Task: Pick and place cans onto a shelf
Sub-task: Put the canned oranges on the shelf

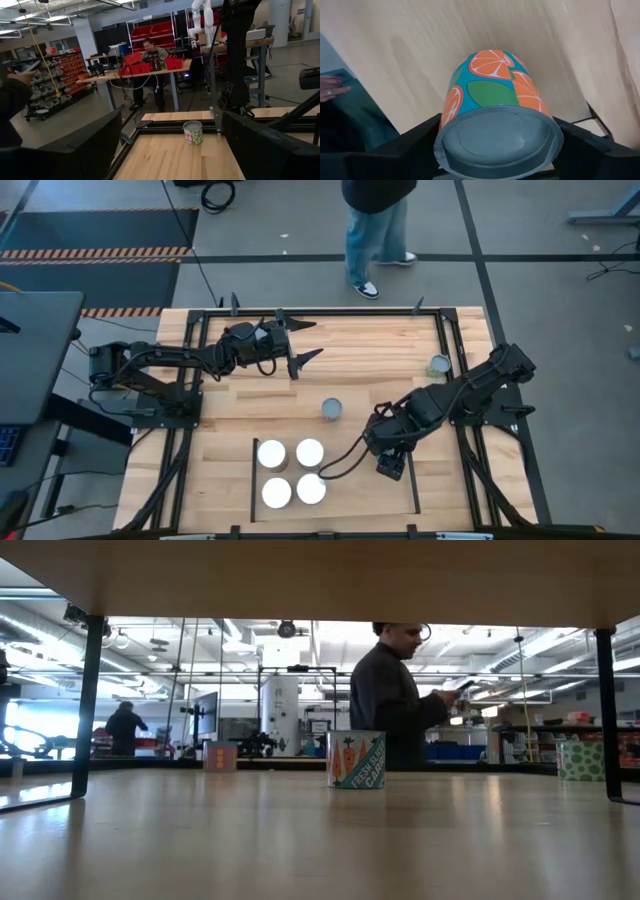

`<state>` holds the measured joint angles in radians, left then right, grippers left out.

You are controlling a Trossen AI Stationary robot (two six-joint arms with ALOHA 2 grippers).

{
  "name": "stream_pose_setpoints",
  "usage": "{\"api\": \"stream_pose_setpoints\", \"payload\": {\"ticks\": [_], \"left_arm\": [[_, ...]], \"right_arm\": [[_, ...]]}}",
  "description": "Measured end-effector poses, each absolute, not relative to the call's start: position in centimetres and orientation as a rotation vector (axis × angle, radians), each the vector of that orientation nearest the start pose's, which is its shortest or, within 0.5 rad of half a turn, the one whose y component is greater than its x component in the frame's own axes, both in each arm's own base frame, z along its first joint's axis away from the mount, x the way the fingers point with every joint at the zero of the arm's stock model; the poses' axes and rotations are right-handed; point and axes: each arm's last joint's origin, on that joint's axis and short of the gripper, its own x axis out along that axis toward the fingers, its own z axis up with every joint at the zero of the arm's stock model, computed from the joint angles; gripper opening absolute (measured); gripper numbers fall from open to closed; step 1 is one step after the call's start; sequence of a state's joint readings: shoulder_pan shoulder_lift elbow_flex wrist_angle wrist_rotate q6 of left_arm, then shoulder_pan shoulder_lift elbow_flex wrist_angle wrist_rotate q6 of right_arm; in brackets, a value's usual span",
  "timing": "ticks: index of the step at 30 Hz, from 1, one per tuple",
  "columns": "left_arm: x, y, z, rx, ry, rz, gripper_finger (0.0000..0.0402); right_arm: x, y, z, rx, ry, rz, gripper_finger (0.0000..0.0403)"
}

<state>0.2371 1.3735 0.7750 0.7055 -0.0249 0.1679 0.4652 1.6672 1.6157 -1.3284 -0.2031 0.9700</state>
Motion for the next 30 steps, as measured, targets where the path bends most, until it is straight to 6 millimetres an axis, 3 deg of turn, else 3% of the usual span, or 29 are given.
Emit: {"api": "stream_pose_setpoints", "payload": {"ticks": [24,30], "left_arm": [[29.2,7.13,28.42,0.178,-0.085,0.27,0.035],[29.2,7.13,28.42,0.178,-0.084,0.27,0.035]], "right_arm": [[28.08,14.67,32.0,0.498,1.424,-0.11,0.0326],[28.15,14.65,32.01,0.493,1.409,-0.119,0.0358]]}}
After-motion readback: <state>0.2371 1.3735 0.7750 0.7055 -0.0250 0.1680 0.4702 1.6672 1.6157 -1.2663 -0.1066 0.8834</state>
